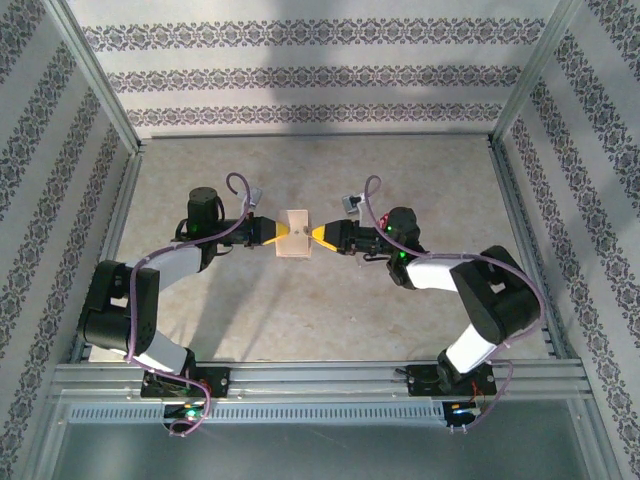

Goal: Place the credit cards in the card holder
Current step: Close the button on the card holder.

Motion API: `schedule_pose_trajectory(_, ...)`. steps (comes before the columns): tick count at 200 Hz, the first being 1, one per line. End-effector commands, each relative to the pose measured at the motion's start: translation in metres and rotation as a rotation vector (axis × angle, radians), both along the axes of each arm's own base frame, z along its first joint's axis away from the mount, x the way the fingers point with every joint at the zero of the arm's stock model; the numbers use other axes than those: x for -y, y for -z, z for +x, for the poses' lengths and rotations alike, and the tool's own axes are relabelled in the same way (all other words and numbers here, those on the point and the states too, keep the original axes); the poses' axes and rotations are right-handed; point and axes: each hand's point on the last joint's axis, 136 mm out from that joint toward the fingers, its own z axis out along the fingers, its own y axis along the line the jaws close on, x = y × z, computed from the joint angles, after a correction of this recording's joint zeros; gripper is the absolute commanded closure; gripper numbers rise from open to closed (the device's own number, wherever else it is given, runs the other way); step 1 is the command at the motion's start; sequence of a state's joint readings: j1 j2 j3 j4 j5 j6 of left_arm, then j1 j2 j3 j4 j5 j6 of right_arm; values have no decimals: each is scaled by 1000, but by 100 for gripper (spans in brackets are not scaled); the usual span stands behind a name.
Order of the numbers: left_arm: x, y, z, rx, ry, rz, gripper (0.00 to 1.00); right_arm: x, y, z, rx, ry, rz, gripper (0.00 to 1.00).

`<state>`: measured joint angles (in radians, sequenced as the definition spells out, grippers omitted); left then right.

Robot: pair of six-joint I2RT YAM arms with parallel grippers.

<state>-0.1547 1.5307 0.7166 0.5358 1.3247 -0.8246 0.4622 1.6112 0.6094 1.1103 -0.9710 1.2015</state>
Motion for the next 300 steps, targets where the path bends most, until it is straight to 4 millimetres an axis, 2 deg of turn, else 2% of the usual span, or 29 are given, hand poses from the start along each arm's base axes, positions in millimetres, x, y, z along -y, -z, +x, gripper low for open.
schedule_pose_trajectory(1,4,-15,-3,58,39,-21,100,3,11,-4,20,-12,-44,51)
schedule_pose_trajectory(56,7,-23,-8,71,59,-35,100,2,15,7,10,-2,-24,49)
schedule_pose_trajectory(111,9,-24,-7,67,63,-38,100,0,11,0,19,-27,-13,49)
schedule_pose_trajectory(154,9,-28,-8,69,69,-44,100,17,18,6,3,23,-8,49)
schedule_pose_trajectory(211,10,-25,-7,68,71,-41,100,17,15,3,7,9,21,47)
schedule_pose_trajectory(223,9,-15,-7,66,65,-20,100,15,17,2,3,5,22,47)
schedule_pose_trajectory(242,6,24,-12,15,39,89,100,12,27,3,-22,15,1,49)
schedule_pose_trajectory(271,6,77,-25,-21,29,298,100,6,61,0,-81,36,-105,57)
schedule_pose_trajectory(300,6,108,-22,-111,-8,406,100,4,87,-5,-132,52,-167,64)
